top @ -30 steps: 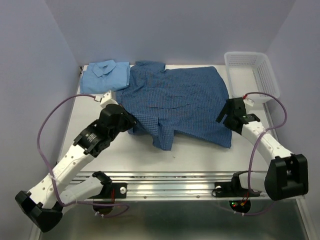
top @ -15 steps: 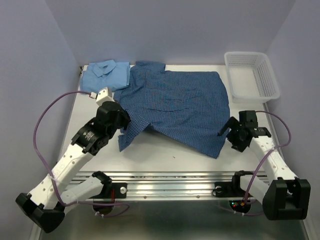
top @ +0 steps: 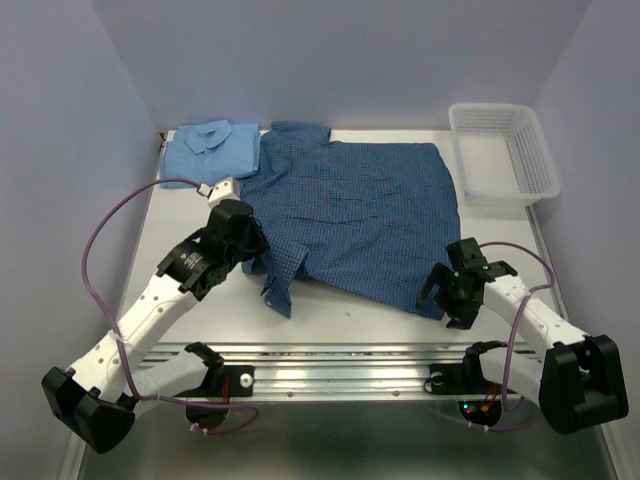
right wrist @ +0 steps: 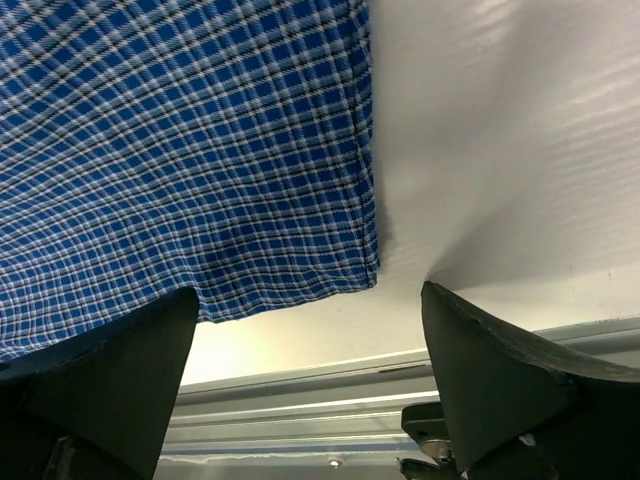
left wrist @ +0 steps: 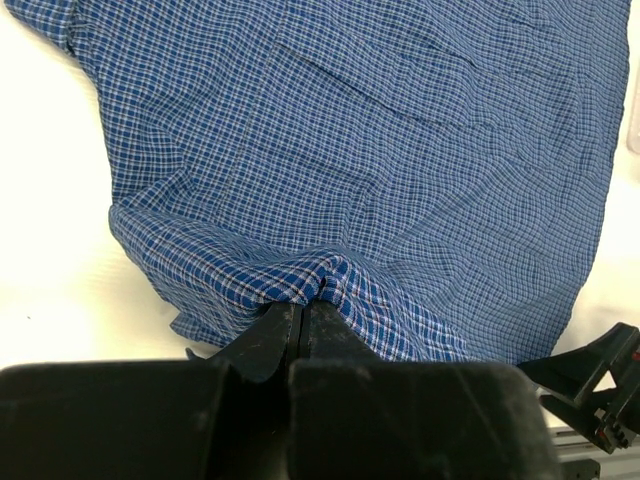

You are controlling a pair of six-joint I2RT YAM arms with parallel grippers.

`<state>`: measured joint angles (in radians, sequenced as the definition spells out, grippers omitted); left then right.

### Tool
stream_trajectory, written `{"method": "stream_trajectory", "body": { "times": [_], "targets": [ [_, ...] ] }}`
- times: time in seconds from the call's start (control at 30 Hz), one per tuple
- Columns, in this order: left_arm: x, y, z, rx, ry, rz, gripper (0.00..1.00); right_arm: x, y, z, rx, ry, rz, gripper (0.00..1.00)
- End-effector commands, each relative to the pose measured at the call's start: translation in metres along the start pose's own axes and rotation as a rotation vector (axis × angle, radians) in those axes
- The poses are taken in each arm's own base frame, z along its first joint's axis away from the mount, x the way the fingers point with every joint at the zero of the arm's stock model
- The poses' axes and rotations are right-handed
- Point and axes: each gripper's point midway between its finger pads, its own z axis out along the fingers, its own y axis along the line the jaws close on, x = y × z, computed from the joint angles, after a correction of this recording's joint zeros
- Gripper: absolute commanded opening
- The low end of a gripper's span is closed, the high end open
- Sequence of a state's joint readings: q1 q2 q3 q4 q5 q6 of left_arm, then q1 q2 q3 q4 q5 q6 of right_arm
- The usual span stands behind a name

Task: Fold and stack the long sleeve shirts
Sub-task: Fold the shirt

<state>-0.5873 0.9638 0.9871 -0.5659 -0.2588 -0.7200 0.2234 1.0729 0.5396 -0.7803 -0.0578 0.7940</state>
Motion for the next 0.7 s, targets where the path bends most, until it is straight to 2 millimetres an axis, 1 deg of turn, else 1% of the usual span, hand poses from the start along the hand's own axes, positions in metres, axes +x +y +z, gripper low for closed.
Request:
{"method": "stream_trajectory", "body": {
  "times": [0.0, 0.03, 0.07, 0.1, 0.13, 0.2, 0.23, 0.3, 0.33, 0.37, 0.47, 0.5, 0.53, 0.57, 0.6, 0.63, 0.67],
  "targets": [
    [-0.002, -0.005, 0.000, 0.045, -0.012, 0.008, 0.00, -0.003, -0.015, 0.001, 0.088, -0.030, 0.030, 0.96],
    [-0.001, -0.005, 0.000, 0.042, -0.009, 0.008, 0.00, -0.004, -0.013, 0.003, 0.086, -0.028, 0.039, 0.94],
    [0.000, -0.003, -0.001, 0.034, -0.002, 0.009, 0.00, -0.006, -0.008, 0.007, 0.074, -0.026, 0.051, 0.86],
    [0.001, -0.002, -0.002, 0.031, -0.001, 0.009, 0.00, -0.008, -0.005, 0.009, 0.064, -0.031, 0.061, 0.76],
    [0.002, 0.000, -0.004, 0.028, -0.003, 0.004, 0.00, -0.011, -0.002, 0.012, 0.046, -0.044, 0.057, 0.44],
    [0.003, 0.002, -0.007, 0.034, -0.006, -0.005, 0.00, -0.017, 0.002, 0.010, 0.033, -0.066, 0.043, 0.03],
    [0.004, 0.003, -0.010, 0.046, -0.010, -0.016, 0.00, -0.023, 0.002, 0.003, 0.052, -0.092, 0.043, 0.01],
    [0.005, 0.003, -0.014, 0.064, -0.010, -0.022, 0.00, -0.030, 0.001, -0.008, 0.069, -0.124, 0.046, 0.01],
    [0.006, 0.003, -0.015, 0.068, -0.011, -0.023, 0.00, -0.036, 0.003, -0.018, 0.060, -0.156, 0.053, 0.01],
    [0.004, 0.003, -0.019, 0.081, -0.023, -0.025, 0.00, -0.044, 0.003, -0.032, 0.075, -0.192, 0.059, 0.01],
    [-0.001, 0.006, -0.023, 0.078, -0.049, -0.015, 0.00, -0.058, 0.003, -0.061, 0.082, -0.277, 0.064, 0.01],
    [-0.001, 0.006, -0.025, 0.076, -0.047, -0.011, 0.00, -0.060, 0.002, -0.067, 0.092, -0.286, 0.065, 0.01],
    [0.000, 0.006, -0.026, 0.079, -0.040, -0.007, 0.00, -0.061, 0.001, -0.072, 0.098, -0.291, 0.072, 0.01],
    [0.006, 0.006, -0.028, 0.089, -0.011, 0.007, 0.00, -0.056, -0.004, -0.081, 0.121, -0.275, 0.078, 0.01],
    [0.009, 0.007, -0.029, 0.089, 0.004, 0.007, 0.00, -0.051, -0.007, -0.084, 0.131, -0.256, 0.082, 0.01],
    [0.017, 0.011, -0.029, 0.082, 0.032, 0.013, 0.00, -0.040, -0.017, -0.087, 0.167, -0.222, 0.091, 0.01],
    [0.023, 0.010, -0.029, 0.097, 0.055, 0.014, 0.00, -0.036, -0.021, -0.090, 0.163, -0.223, 0.098, 0.01]
  ]
}}
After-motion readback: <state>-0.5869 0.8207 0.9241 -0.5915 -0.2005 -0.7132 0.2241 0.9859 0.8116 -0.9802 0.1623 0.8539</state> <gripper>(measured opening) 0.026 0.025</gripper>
